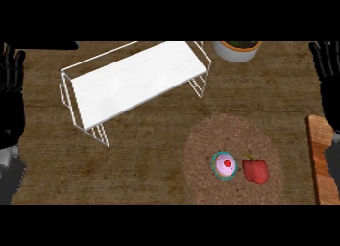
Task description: Pick the cupcake from the placemat and place it in the tiered shelf
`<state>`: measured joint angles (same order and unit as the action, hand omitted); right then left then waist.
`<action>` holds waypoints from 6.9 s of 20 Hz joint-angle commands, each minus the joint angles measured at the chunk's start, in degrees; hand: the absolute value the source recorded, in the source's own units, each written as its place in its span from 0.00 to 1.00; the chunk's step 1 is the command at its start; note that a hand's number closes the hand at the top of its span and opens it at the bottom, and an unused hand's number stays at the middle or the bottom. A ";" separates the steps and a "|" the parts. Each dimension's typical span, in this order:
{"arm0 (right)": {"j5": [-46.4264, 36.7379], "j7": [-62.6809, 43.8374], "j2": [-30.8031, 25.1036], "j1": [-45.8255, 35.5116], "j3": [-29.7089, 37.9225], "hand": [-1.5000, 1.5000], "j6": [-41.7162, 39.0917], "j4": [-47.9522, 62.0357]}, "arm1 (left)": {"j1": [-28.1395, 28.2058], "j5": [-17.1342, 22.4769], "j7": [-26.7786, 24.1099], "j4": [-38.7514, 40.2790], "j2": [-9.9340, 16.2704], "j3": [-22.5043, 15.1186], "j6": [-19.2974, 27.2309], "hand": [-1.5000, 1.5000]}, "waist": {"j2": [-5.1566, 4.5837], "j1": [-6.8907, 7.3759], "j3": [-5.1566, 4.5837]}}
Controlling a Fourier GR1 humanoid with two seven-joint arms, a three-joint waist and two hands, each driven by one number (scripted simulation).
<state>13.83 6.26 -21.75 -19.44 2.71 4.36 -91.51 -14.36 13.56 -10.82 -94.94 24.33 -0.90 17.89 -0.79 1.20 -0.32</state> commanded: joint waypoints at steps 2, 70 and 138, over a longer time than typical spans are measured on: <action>-6.89 -8.08 -1.72 6.31 0.17 0.00 8.10 -0.80 | 5.96 -1.22 4.77 2.84 0.79 -3.82 -2.40 0.50 | 1.01 -2.19 0.21; -71.14 -90.58 21.69 6.36 -26.81 0.00 -22.48 0.21 | 13.72 -5.52 12.56 15.97 -4.29 -13.81 -13.04 0.50 | 0.82 -1.11 0.25; -65.19 -45.27 17.79 -41.37 -5.71 1.00 -16.85 10.27 | 13.05 -12.66 13.75 15.70 -10.15 -8.36 -17.32 0.50 | 0.62 -0.13 0.29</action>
<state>-50.11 -40.83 -4.41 -53.90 -5.83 -15.97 -91.13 -1.18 1.17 2.51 -78.37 15.13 -9.22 0.50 -0.15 0.87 -0.05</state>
